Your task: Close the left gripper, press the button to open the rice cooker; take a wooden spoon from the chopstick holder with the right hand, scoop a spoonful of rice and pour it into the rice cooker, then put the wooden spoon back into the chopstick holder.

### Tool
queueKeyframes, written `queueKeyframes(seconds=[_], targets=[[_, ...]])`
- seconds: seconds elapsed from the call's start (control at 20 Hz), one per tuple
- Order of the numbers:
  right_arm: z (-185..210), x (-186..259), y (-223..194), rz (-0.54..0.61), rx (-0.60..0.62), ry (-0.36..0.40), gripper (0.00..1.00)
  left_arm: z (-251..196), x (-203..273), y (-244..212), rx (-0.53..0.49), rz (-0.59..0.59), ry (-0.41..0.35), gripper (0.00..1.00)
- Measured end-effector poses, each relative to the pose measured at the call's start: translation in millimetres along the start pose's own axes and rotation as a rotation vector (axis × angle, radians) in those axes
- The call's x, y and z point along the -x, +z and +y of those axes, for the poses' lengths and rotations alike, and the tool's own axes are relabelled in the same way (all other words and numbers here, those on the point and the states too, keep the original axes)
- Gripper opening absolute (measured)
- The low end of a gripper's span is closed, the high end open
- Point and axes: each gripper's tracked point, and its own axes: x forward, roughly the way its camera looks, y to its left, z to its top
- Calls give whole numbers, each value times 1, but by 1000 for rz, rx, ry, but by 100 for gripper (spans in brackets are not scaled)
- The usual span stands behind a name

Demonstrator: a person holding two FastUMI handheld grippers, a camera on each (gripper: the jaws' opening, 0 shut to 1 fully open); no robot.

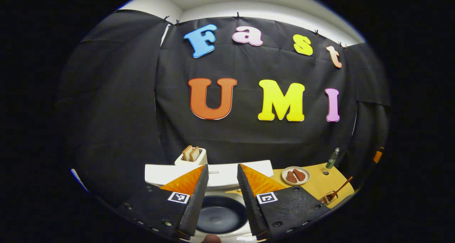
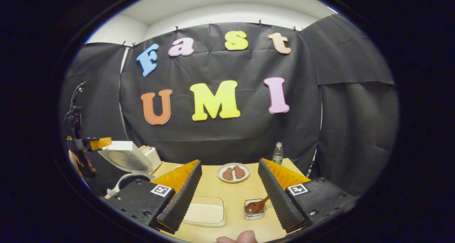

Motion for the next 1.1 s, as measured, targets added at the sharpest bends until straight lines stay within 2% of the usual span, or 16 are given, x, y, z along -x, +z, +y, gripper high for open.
queueKeyframes(seconds=[0.15, 0.3, 0.35, 0.6, 0.9, 1.1], targets=[[-8, 8, -3, 7, -4, -22, 99, -6, 9, 16, -9, -49, -15, 66], [-24, 12, -13, 35, -19, -57, 100, -16, 28, 24, -22, -76, -27, 87], [-29, 14, -19, 46, -23, -68, 100, -18, 34, 25, -25, -82, -31, 98], [-49, 15, -35, 61, -22, -88, 99, -27, 65, 18, 20, -73, -30, 97], [-75, -5, -78, 132, -7, -112, 100, -35, 86, 8, 42, -56, -10, 94], [-90, -22, -116, 199, -36, -98, 100, -46, 89, -3, 37, -20, -18, 94]])
